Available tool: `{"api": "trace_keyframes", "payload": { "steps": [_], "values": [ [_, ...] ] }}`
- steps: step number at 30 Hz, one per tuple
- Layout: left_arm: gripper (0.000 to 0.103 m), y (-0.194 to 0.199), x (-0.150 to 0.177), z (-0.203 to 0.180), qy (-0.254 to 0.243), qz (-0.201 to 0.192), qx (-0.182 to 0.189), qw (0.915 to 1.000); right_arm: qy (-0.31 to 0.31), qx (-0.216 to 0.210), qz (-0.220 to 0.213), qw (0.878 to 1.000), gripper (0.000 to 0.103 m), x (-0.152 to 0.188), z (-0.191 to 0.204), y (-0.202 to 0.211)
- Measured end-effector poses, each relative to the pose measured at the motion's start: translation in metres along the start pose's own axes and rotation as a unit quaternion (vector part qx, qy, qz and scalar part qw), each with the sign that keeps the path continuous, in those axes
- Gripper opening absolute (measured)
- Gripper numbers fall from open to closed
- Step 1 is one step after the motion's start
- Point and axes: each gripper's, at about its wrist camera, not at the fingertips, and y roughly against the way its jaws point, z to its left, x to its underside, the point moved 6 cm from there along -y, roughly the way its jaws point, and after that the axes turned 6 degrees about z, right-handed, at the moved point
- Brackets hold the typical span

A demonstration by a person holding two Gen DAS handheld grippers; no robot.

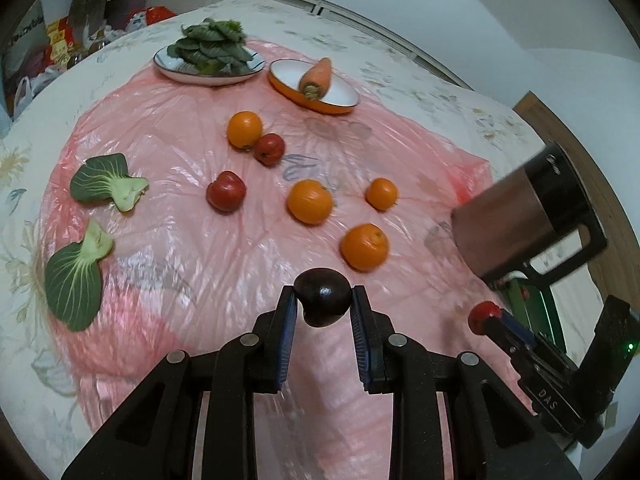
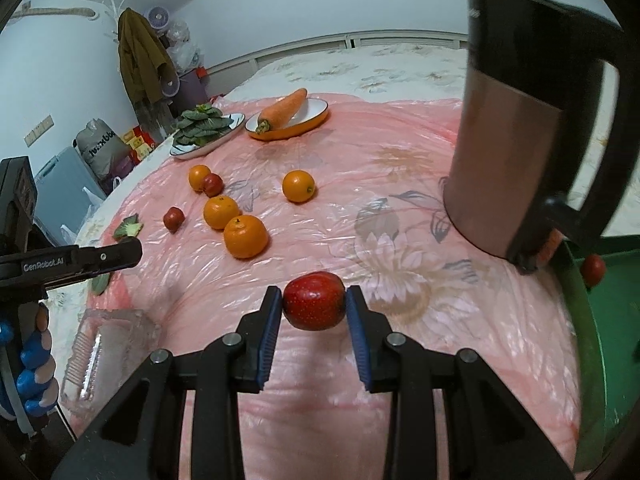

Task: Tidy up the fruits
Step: 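Carry the plum in the left tool while the right tool carries the apple to the green tray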

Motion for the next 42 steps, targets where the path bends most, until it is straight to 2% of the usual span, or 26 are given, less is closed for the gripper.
{"api": "trace_keyframes", "payload": {
  "steps": [7,16,26,35,42],
  "values": [
    [0.023,0.021,0.016,-0.026,-0.019,-0.003,0.003,0.9998,-0.008,-0.002,-0.014,1.0,0.031,0.014,-0.003,0.028],
    [0.023,0.019,0.041,-0.079,-0.066,0.015,0.007,0.9977,-0.035,0.003,-0.033,0.999,0.031,0.038,-0.033,0.063],
    [0.023,-0.004,0.062,-0.176,-0.136,0.041,0.036,0.9891,-0.088,0.034,-0.064,0.993,0.031,0.059,-0.106,0.11],
    [0.023,-0.032,0.076,-0.266,-0.193,0.06,0.067,0.977,-0.138,0.07,-0.08,0.985,0.031,0.08,-0.179,0.136],
    [0.023,-0.058,0.088,-0.323,-0.235,0.076,0.076,0.9661,-0.17,0.097,-0.093,0.976,0.031,0.092,-0.228,0.152]
  ]
}}
